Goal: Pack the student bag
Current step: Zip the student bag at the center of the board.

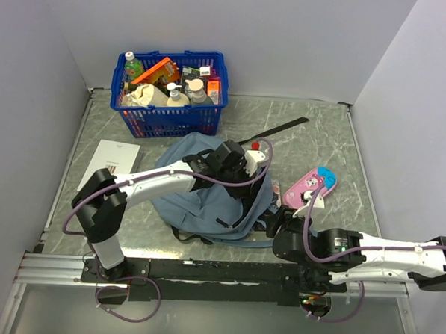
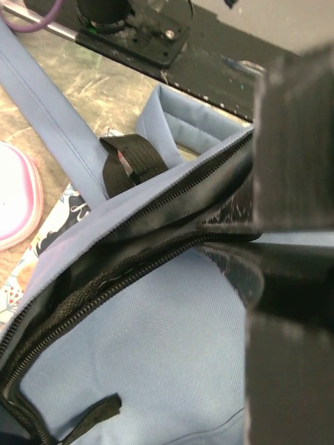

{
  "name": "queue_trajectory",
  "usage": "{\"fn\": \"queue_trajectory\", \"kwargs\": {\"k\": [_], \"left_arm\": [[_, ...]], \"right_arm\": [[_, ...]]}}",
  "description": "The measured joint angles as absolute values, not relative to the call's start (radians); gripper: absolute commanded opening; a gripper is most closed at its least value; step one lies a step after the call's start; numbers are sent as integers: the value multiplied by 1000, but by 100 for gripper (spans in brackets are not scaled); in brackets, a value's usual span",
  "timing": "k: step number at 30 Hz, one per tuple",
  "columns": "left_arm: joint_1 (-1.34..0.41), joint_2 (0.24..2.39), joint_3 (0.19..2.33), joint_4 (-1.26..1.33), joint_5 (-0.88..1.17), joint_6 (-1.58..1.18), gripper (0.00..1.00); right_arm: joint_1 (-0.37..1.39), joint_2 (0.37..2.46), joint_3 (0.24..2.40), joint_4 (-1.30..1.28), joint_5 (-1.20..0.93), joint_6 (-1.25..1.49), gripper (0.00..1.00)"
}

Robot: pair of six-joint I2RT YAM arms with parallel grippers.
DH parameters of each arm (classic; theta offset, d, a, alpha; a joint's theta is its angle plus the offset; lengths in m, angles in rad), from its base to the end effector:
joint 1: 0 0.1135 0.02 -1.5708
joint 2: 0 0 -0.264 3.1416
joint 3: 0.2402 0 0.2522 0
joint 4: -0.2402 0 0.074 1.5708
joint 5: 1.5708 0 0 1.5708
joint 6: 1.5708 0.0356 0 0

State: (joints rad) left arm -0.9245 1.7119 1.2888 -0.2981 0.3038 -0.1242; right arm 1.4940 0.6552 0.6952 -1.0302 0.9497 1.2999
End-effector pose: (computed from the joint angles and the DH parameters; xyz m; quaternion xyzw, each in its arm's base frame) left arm 0.2241 -0.3147 0.2577 0.4083 0.8052 -0.3233 0.2836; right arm 0.0369 0.1025 0.2649 0.0477 0.8608 0.1750 0.4755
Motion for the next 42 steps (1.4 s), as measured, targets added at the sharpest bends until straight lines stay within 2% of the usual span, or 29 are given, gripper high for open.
{"fn": "queue_trajectory", "kwargs": {"k": [5,8,14,19,26,29,32,33,34,36,42], "left_arm": [[-925,1712,1293,-315,289,-113,1],[-925,1707,1312,-349,269,-102,1],[-925,1592,1345,-437,228,-68,1],[-924,1472,1345,-498,208,-61,1],[-925,1417,1310,-513,199,-64,1],[-925,1417,1307,-517,193,-63,1],[-925,1417,1307,-517,185,-61,1],[-925,1417,1308,-518,182,-58,1],[-925,1416,1309,-521,178,-52,1],[-925,1416,1318,-529,167,-40,1],[-923,1388,1345,-581,125,15,1]], "right_arm": [[1494,686,695,-1005,951,1296,61],[1493,725,695,-992,952,1306,65],[1469,818,701,-968,960,1325,67],[1407,825,738,-825,964,1214,67],[1355,864,793,-626,939,1057,65],[1343,945,841,-587,907,1031,57],[1341,993,847,-582,876,1034,40],[1341,1008,846,-585,859,1043,30],[1343,1020,843,-585,843,1055,26],[1352,1029,820,-583,825,1083,20],[1414,1030,711,-604,812,1194,15]]}}
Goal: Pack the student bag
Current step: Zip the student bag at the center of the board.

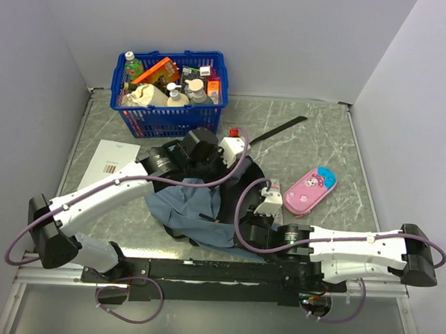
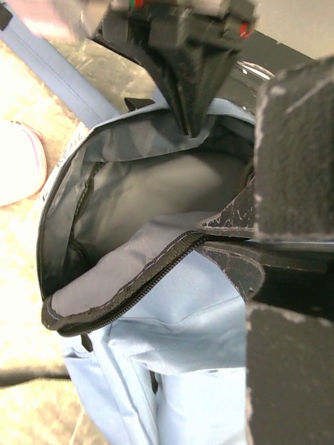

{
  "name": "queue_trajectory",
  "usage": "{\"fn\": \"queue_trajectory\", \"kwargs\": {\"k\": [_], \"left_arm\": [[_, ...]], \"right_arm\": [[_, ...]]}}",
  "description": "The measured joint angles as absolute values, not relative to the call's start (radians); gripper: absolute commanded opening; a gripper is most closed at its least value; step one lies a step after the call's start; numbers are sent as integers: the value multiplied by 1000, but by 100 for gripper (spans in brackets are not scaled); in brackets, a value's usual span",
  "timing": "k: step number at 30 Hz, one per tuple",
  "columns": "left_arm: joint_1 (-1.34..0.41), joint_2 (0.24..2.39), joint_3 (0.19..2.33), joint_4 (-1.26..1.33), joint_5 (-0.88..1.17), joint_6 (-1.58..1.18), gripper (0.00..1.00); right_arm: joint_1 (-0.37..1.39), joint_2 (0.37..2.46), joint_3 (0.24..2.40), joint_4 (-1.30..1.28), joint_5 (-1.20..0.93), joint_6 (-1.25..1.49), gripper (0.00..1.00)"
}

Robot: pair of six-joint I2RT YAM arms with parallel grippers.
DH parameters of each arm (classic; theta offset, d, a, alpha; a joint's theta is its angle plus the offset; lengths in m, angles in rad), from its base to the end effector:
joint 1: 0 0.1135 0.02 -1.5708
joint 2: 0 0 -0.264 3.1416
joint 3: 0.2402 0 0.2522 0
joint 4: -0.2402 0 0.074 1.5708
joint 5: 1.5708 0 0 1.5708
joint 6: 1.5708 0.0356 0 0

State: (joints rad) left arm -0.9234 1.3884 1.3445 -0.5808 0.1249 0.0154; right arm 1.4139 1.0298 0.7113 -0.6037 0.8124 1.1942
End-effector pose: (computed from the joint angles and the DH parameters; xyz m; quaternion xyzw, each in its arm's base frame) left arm 0.1823 -0.2485 0.3584 0.4273 0.7795 -0.2494 0.3843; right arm 0.0560 0.1885 0.2416 0.0297 0.8793 0.1836 0.4384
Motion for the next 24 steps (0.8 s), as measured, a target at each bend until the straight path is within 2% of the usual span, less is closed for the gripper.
{"fn": "queue_trajectory", "kwargs": {"k": [16,24], "left_arm": [[-870,1325,1601,-862,107,94,1],[-860,1287,1616,-905,101,115,1]], "right_arm": [[1521,1192,627,-536,807,1451,11],[1573,1203,628,-569,822,1504,12]]}}
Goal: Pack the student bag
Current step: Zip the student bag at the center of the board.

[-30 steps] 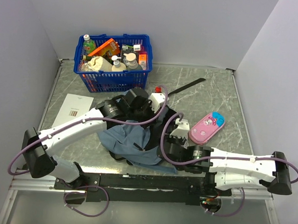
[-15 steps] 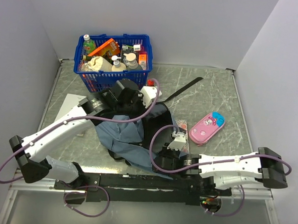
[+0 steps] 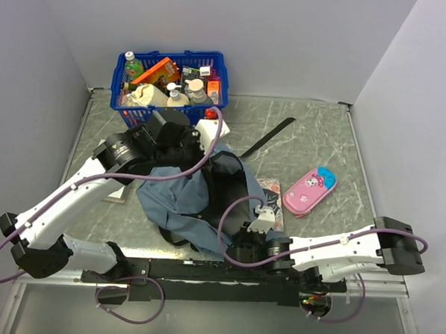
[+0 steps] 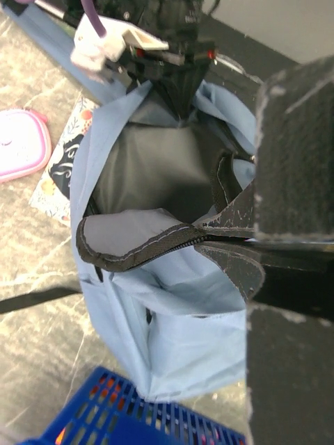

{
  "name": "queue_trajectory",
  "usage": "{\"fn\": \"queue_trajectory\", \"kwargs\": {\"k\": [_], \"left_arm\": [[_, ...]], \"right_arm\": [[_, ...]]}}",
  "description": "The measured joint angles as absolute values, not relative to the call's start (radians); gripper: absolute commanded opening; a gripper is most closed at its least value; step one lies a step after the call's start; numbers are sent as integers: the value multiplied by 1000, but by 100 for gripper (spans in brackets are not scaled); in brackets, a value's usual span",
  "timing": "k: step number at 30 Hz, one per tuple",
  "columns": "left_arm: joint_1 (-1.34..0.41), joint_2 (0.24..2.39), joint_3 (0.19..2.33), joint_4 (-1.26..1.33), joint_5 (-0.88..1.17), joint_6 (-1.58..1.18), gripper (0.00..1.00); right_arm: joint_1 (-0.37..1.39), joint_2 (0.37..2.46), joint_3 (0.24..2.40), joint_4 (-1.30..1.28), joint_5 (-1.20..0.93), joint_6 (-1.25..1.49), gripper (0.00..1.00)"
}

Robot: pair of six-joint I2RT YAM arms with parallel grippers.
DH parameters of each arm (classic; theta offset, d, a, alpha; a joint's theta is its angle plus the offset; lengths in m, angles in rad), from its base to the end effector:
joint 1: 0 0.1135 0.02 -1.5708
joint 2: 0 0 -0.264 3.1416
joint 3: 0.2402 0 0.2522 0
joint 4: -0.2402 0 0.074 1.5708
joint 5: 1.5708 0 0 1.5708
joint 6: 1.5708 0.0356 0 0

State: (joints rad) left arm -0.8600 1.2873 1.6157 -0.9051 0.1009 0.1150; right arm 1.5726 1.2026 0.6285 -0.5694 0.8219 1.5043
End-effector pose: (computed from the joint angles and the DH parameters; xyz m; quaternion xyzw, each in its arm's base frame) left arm 0.1606 -0.1921 0.4431 0.4325 0.7643 -0.2146 0.4274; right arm 0.0257 0.2040 0.1877 0.0541 0.8983 0.1816 0.3965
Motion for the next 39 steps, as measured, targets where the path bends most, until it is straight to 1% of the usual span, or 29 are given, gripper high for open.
{"fn": "queue_trajectory", "kwargs": {"k": [2,7,9,10,11,12,13,14,17,21,22,24,25,26,29,30,32,33,34,35,36,38,39], "left_arm": [[-856,1285,1624,-909,91,131,1],[-834,1297,1761,-967,73,149,1],[-834,1289,1794,-962,75,151,1],[-834,1282,1795,-962,79,154,2],[-834,1274,1795,-966,83,157,2],[-834,1264,1795,-975,87,162,2],[-834,1259,1795,-981,89,164,1],[-834,1254,1795,-989,91,165,1],[-832,1226,1772,-984,84,184,1],[-825,1158,1674,-905,22,230,1],[-824,1142,1647,-879,-2,246,1],[-823,1117,1586,-817,-47,274,1],[-822,1108,1557,-793,-65,287,1],[-821,1097,1522,-762,-82,298,1],[-817,1081,1444,-709,-93,309,4],[-818,1079,1427,-698,-87,304,6],[-818,1079,1403,-692,-67,289,7],[-818,1079,1396,-692,-59,282,10],[-817,1079,1387,-692,-50,270,18],[-818,1079,1383,-692,-42,265,37],[-817,1080,1379,-693,-31,258,61],[-816,1080,1379,-684,-15,248,73],[-816,1080,1382,-679,-7,243,89]], "right_arm": [[1573,1184,628,-585,827,1513,11],[1576,1168,609,-582,833,1559,11],[1585,1182,599,-573,839,1579,15],[1591,1194,598,-569,841,1583,17],[1597,1207,600,-564,844,1583,26],[1604,1220,606,-563,848,1583,33],[1608,1230,617,-567,851,1583,38],[1614,1236,633,-575,858,1576,46],[1627,1219,689,-618,894,1548,60],[1633,1097,726,-640,945,1453,67],[1634,1052,728,-634,957,1406,73],[1635,963,735,-557,974,1243,78],[1637,927,735,-489,970,1144,85],[1642,900,735,-419,963,1039,87],[1662,892,765,-280,929,807,88],[1667,901,783,-262,921,769,88],[1677,953,838,-243,913,710,88],[1679,966,848,-237,911,698,88],[1680,972,850,-231,908,686,88],[1682,970,848,-231,907,675,88],[1684,961,842,-223,904,661,88],[1687,922,817,-192,898,625,89],[1689,898,806,-176,896,607,89]]}}
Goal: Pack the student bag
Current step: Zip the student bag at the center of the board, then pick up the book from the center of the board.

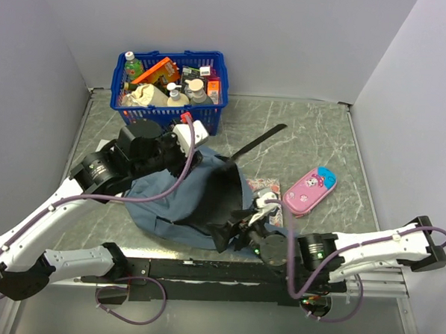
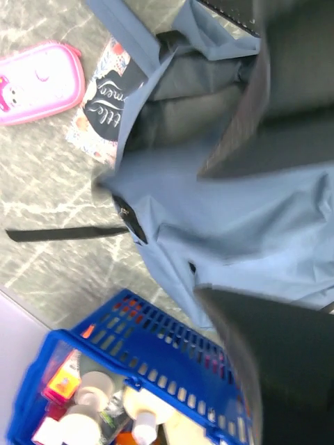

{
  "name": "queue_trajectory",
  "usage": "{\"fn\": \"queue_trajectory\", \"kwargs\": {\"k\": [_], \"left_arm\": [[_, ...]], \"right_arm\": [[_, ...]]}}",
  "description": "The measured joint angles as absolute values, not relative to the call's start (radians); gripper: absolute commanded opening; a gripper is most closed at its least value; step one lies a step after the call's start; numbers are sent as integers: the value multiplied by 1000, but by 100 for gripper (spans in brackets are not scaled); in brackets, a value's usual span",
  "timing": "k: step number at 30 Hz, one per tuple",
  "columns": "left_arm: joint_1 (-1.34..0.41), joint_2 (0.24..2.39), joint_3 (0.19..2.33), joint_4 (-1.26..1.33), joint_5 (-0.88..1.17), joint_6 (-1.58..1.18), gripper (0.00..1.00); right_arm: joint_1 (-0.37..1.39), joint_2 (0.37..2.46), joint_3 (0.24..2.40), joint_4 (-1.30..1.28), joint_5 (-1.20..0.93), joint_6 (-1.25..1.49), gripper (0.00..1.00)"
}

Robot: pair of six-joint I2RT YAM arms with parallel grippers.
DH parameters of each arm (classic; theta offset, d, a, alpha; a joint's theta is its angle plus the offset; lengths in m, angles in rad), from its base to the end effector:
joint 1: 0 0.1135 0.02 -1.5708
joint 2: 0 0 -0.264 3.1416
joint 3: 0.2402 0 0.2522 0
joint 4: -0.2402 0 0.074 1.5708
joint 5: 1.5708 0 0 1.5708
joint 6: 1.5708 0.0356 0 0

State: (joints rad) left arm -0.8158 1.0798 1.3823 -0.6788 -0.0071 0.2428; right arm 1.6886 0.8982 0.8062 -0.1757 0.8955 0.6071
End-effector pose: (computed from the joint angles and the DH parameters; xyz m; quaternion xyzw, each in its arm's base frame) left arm 0.1464 -0.1553 0.4363 0.4158 0.7147 -0.1561 0.5403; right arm 0.0043 0.1997 0.3318 -0.1439 0.7496 0.3572 0.5383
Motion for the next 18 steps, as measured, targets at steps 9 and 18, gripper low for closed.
{"fn": "queue_trajectory", "kwargs": {"k": [9,18], "left_arm": [[-794,1111,1469,-689,23,215,96],[-328,1018,1378,-648,-7,211,98]], "right_arm": [[1697,885,852,-164,881,528,100],[1578,1032,1034,-201,733,489,100]]}}
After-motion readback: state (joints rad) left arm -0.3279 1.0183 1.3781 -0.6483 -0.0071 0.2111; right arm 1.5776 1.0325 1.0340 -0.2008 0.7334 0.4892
